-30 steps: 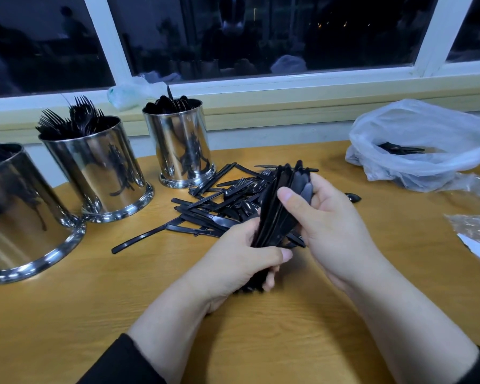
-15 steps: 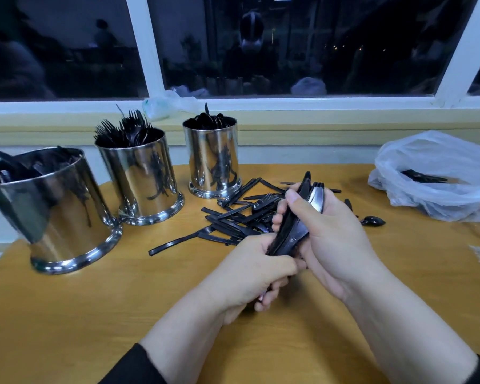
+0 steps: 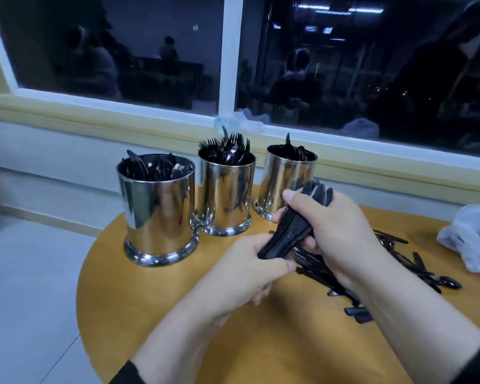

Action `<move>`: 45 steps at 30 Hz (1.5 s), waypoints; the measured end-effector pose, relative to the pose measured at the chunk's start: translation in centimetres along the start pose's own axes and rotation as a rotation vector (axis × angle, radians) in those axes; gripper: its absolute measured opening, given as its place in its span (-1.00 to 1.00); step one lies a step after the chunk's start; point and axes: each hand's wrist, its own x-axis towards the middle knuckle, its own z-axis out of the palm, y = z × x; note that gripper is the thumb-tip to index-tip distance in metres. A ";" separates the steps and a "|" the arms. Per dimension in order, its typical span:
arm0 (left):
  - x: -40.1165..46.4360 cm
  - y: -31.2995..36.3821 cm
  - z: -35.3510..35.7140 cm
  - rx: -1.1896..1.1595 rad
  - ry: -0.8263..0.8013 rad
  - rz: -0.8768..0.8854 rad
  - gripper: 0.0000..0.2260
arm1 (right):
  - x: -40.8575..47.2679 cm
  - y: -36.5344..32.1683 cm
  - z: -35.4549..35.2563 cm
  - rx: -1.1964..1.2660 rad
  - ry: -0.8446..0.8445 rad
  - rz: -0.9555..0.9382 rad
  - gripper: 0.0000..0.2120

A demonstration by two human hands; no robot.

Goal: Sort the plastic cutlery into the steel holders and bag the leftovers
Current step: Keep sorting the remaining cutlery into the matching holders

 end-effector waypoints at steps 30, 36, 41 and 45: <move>-2.4 -2.4 -15.0 -0.247 0.600 0.070 -0.75 | 12.5 -4.8 18.7 -0.618 -0.133 -0.318 -0.69; -2.5 -2.2 -14.5 -0.201 0.571 0.073 -0.73 | 12.0 -3.5 18.2 -0.788 -0.168 -0.376 -0.57; -2.5 -2.1 -13.7 -0.179 0.568 0.090 -0.68 | 11.7 -3.6 17.2 -0.701 -0.062 -0.461 -0.60; -2.4 -2.1 -13.0 -0.100 0.569 0.088 -0.68 | 11.3 -4.6 16.2 -0.810 -0.100 -0.542 -0.61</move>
